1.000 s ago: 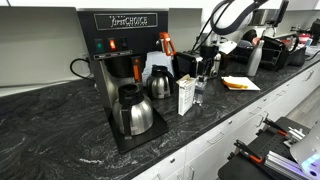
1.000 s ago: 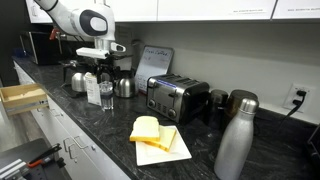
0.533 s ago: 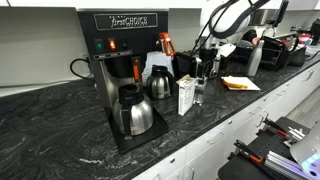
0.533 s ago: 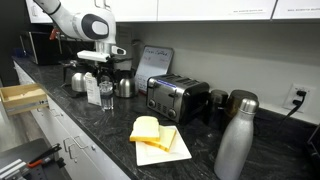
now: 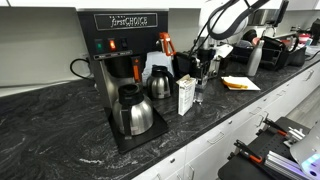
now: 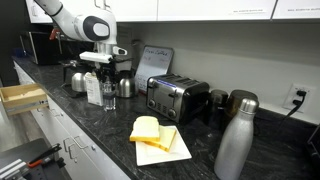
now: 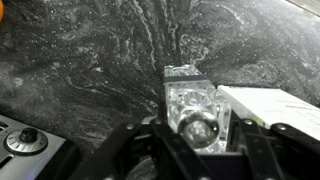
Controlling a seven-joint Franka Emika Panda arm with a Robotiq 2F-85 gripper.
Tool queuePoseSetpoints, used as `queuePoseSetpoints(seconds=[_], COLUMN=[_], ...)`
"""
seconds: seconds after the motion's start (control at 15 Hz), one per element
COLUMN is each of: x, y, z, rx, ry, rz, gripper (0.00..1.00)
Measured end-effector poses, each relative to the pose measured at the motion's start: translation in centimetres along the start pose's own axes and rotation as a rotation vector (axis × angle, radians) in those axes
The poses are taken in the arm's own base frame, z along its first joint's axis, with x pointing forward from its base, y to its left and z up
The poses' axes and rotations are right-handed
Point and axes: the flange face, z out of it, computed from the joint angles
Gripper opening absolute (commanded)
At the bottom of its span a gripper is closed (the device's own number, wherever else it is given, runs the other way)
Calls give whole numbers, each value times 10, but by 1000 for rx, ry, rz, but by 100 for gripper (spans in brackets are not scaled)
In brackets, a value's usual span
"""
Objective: Move the glass bottle slightly backward
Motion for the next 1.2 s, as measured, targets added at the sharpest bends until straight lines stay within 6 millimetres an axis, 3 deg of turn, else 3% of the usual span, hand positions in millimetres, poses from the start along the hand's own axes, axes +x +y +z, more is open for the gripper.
queuePoseSetpoints(seconds=[0.4,0.73,1.2], x=[3,1,-25], y=[0,3,39], z=[-3,-29,-53], rx=[-3,-47,-151], ry=[16,46,-23], rz=[-5,-8,259], gripper=[27,27,27])
